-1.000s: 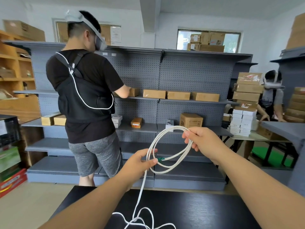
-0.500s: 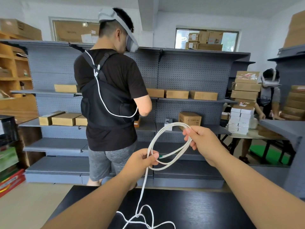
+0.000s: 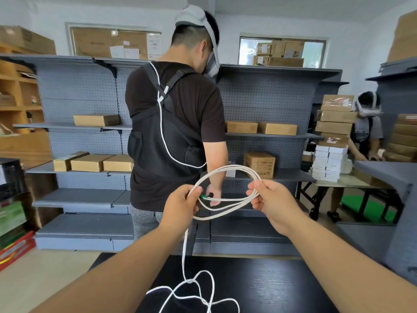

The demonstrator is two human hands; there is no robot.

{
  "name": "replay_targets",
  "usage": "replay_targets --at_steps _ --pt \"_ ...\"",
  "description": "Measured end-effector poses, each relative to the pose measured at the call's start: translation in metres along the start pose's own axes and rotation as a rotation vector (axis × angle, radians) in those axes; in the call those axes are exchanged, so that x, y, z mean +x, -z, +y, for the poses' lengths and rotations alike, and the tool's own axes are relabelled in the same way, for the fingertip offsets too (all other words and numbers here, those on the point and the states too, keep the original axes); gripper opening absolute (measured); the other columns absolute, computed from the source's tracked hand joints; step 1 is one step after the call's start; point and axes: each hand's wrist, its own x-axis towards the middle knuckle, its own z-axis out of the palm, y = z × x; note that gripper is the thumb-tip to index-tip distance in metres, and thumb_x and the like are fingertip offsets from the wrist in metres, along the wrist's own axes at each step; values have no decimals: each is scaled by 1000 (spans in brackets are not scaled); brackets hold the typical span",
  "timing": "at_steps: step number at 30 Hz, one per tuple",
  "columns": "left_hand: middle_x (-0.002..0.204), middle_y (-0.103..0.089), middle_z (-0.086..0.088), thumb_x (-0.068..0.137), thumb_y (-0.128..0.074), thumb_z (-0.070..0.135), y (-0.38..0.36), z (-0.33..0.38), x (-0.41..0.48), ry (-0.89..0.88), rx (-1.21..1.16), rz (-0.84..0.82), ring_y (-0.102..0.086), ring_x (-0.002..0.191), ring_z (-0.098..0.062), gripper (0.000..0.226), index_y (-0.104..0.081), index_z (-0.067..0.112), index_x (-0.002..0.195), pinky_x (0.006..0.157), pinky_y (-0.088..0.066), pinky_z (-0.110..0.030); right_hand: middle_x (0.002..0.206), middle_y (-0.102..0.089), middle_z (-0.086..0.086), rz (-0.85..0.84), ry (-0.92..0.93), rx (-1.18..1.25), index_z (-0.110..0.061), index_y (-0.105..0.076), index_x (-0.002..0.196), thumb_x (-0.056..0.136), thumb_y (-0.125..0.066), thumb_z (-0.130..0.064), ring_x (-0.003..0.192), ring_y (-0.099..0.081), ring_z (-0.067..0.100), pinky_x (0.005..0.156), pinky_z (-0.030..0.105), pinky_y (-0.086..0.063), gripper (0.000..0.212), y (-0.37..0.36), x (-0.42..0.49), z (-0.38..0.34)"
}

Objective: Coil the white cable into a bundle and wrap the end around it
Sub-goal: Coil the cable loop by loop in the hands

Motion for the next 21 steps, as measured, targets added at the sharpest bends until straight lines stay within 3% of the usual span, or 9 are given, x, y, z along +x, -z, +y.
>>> replay_targets --at_steps 5,9,13,17,21 --pt "49 -52 7 96 -49 20 10 8 2 85 -271 -213 -43 50 -7 20 -65 11 88 55 -38 -17 80 -60 9 31 -76 116 -7 -62 84 98 -42 -17 61 -47 12 57 23 -45 27 1 -1 0" --pt "55 -58 0 97 -44 25 15 7 2 162 -459 -329 -47 57 -13 28 -63 8 85 61 -42 -23 80 -59 9 29 -79 115 -7 -63 85 98 -42 -17 62 -46 12 58 24 -45 27 2 -1 -1" --pt "61 -64 2 98 -40 33 9 9 0 218 -500 -248 -54 61 -11 36 -61 8 83 60 -40 -24 79 -58 8 29 -63 89 -7 -62 85 98 -41 -18 61 -45 13 58 24 -46 27 -3 -3 0" --pt "71 -59 -4 98 -39 36 2 14 -2 276 -576 -162 -48 60 -12 40 -55 12 71 58 -37 -25 79 -58 8 31 -42 65 -8 -61 85 98 -40 -17 60 -45 13 58 23 -45 27 -6 -4 1" --pt "65 -51 -1 98 -38 41 -1 15 -3 312 -572 -166 -46 57 -12 40 -46 15 68 59 -39 -26 78 -58 7 26 -16 49 -9 -61 83 99 -40 -16 59 -45 12 57 23 -44 27 -6 -5 2"
